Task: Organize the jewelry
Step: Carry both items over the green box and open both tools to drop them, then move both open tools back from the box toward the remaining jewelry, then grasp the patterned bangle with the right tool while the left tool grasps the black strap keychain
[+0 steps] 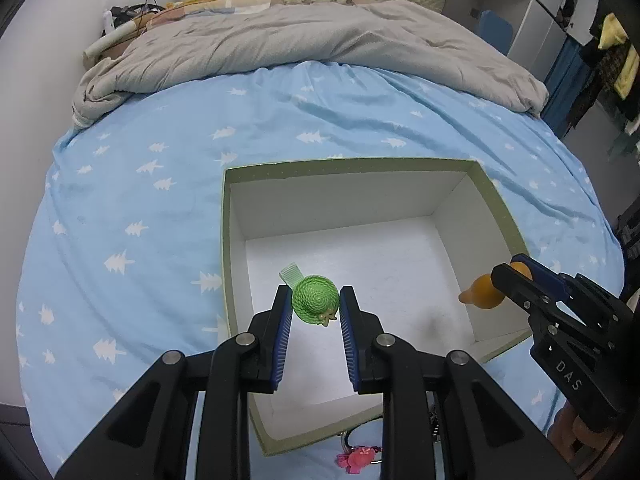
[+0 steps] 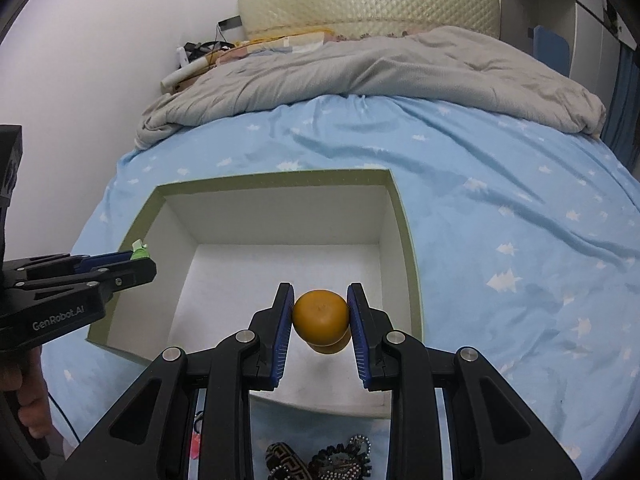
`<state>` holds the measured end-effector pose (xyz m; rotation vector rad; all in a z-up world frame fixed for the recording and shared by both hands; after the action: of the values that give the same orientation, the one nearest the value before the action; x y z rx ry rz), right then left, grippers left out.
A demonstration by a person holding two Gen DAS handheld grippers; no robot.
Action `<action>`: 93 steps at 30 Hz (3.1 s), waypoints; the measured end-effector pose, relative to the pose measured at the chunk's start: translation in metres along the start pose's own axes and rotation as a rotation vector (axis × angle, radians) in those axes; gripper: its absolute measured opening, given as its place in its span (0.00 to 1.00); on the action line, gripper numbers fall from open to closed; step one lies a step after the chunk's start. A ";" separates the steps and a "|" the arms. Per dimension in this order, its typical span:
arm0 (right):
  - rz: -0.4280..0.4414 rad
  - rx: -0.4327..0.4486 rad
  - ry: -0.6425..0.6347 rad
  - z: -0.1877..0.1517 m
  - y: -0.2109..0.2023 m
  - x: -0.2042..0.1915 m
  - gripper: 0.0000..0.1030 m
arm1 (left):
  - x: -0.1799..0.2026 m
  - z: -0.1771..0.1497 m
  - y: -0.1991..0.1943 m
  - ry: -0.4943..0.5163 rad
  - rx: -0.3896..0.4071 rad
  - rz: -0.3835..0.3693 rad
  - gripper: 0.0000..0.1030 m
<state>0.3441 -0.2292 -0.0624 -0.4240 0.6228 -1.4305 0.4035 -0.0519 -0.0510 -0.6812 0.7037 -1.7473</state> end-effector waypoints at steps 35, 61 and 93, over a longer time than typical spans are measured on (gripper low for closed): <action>0.047 0.296 0.001 -0.005 -0.194 -0.020 0.42 | 0.031 -0.044 -0.206 0.047 0.302 -0.050 0.57; 0.041 0.303 0.033 -0.131 -0.226 -0.019 0.43 | 0.021 -0.162 -0.221 0.034 0.312 -0.065 0.57; 0.063 0.125 0.039 -0.162 -0.125 -0.011 0.31 | 0.031 -0.214 -0.084 0.084 0.059 -0.205 0.54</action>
<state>0.1448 -0.2167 -0.1083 -0.2759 0.5695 -1.4119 0.1850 -0.0341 -0.1262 -0.6613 0.6548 -1.9867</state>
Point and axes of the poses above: each gripper's, at about its wrist camera, not at the fingertips, and y roughly the way its jaws point, x to its right, z to its top, the point moved 2 cm from there along y, roughly the way its jaws point, and after that the axes turned 13 degrees about x, right-handed, at the moved point
